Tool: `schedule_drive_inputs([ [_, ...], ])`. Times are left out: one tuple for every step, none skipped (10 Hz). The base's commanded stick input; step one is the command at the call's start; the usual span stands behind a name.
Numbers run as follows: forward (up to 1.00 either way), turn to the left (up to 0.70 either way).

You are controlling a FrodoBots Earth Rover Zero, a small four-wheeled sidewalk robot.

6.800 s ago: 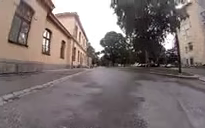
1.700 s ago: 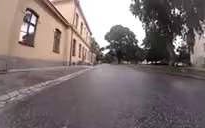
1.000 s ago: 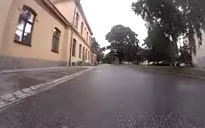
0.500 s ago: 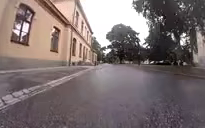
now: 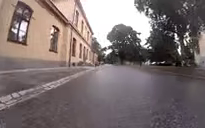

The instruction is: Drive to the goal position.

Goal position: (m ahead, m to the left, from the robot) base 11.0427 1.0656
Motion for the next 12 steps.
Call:
schedule_drive_inputs([
  [0.70, 0.00],
  [0.70, 0.00],
  [0.70, 0.00],
  [0.70, 0.00],
  [0.70, 0.00],
  [0.70, 0.00],
  [0.70, 0.00],
  [0.70, 0.00],
  [0.70, 0.00],
  [0.70, 0.00],
  [0.70, 0.00],
  [0.70, 0.00],
])
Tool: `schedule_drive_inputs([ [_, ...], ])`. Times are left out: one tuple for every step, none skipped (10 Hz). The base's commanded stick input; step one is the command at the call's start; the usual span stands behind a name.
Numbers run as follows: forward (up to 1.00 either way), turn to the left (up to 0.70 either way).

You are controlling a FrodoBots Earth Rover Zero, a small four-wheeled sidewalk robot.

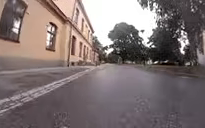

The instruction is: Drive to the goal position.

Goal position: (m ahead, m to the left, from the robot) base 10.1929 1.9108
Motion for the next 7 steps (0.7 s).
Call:
schedule_drive_inputs([
  [0.70, 0.00],
  [0.70, -0.12],
  [0.70, -0.28],
  [0.70, -0.28],
  [0.70, -0.28],
  [0.70, 0.00],
  [0.70, -0.20],
])
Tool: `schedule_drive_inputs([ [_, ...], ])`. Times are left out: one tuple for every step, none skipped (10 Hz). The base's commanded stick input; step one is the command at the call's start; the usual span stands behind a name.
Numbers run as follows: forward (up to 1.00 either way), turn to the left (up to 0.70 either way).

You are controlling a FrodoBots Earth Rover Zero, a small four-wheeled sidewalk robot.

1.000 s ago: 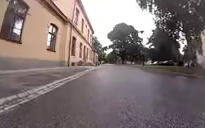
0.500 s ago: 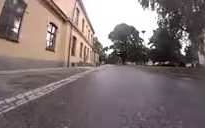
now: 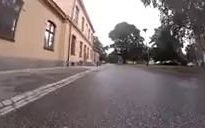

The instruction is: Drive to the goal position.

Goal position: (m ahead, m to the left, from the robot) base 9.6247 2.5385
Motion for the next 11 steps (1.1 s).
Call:
schedule_drive_inputs([
  [0.70, -0.28],
  [0.70, -0.13],
  [0.70, 0.00],
  [0.70, -0.17],
  [0.70, -0.28],
  [0.70, -0.13],
  [0.70, 0.00],
  [0.70, 0.00],
  [0.70, 0.00],
  [0.70, 0.00],
  [0.70, 0.00],
])
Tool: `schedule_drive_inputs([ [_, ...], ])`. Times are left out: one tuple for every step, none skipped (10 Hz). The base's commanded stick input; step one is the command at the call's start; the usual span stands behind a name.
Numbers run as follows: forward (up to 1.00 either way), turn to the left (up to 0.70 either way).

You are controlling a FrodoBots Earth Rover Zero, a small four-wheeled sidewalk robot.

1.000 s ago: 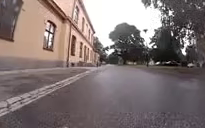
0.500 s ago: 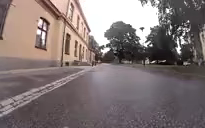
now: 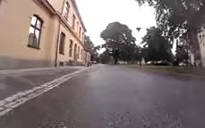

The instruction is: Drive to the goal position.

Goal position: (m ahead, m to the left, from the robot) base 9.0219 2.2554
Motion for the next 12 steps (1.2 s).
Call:
schedule_drive_inputs([
  [0.70, 0.00],
  [0.70, 0.00],
  [0.70, 0.00],
  [0.70, 0.00],
  [0.70, 0.00],
  [0.70, 0.00],
  [0.70, 0.28],
  [0.70, 0.28],
  [0.70, 0.00],
  [0.70, 0.00],
  [0.70, 0.00],
  [0.70, 0.00],
])
